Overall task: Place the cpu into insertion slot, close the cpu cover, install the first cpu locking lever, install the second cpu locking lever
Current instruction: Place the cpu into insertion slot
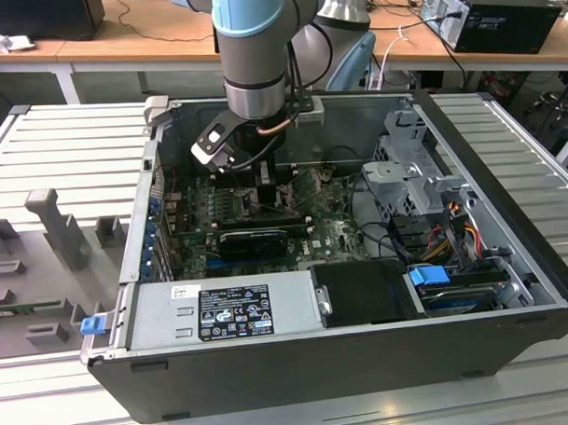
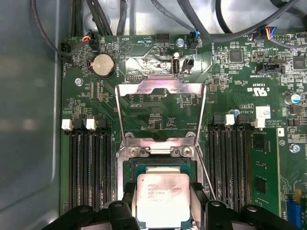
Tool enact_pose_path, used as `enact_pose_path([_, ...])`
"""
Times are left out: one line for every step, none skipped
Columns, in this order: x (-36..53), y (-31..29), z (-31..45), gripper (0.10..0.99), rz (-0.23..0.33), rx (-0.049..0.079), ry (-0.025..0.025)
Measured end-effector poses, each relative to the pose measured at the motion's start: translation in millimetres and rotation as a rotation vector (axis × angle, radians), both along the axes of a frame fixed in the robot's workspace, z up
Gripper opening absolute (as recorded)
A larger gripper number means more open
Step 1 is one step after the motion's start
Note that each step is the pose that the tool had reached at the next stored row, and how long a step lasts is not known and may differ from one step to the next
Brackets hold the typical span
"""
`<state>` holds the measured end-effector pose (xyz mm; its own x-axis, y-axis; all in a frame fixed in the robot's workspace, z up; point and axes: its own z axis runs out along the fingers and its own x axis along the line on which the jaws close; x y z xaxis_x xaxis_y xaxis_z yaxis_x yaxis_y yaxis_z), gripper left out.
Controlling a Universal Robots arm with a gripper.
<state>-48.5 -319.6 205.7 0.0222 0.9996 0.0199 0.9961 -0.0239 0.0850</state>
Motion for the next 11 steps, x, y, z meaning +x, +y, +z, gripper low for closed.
enact_pose_path([0.2,0.3,-0.8,0.533,0.000,0.000,0.0000])
enact_pose_path([0.3,0.4,-1.4,0.533,0.000,0.000,0.0000])
enact_pose_path([0.5,0.6,-1.9,0.533,0.000,0.000,0.0000])
enact_pose_path([0.5,0.6,-2.4,0.533,0.000,0.000,0.0000])
enact_pose_path([0.6,0.6,-2.9,0.533,0.000,0.000,0.0000])
enact_pose_path([0.6,0.6,-3.4,0.533,0.000,0.000,0.0000])
enact_pose_path([0.6,0.6,-4.4,0.533,0.000,0.000,0.0000])
enact_pose_path([0.6,0.6,-4.8,0.533,0.000,0.000,0.0001])
enact_pose_path([0.6,0.6,-5.0,0.533,0.000,0.000,0.0002])
enact_pose_path([0.6,0.6,-5.0,0.533,0.000,0.000,0.0002])
enact_pose_path([0.6,0.6,-5.0,0.533,0.000,0.000,0.0002])
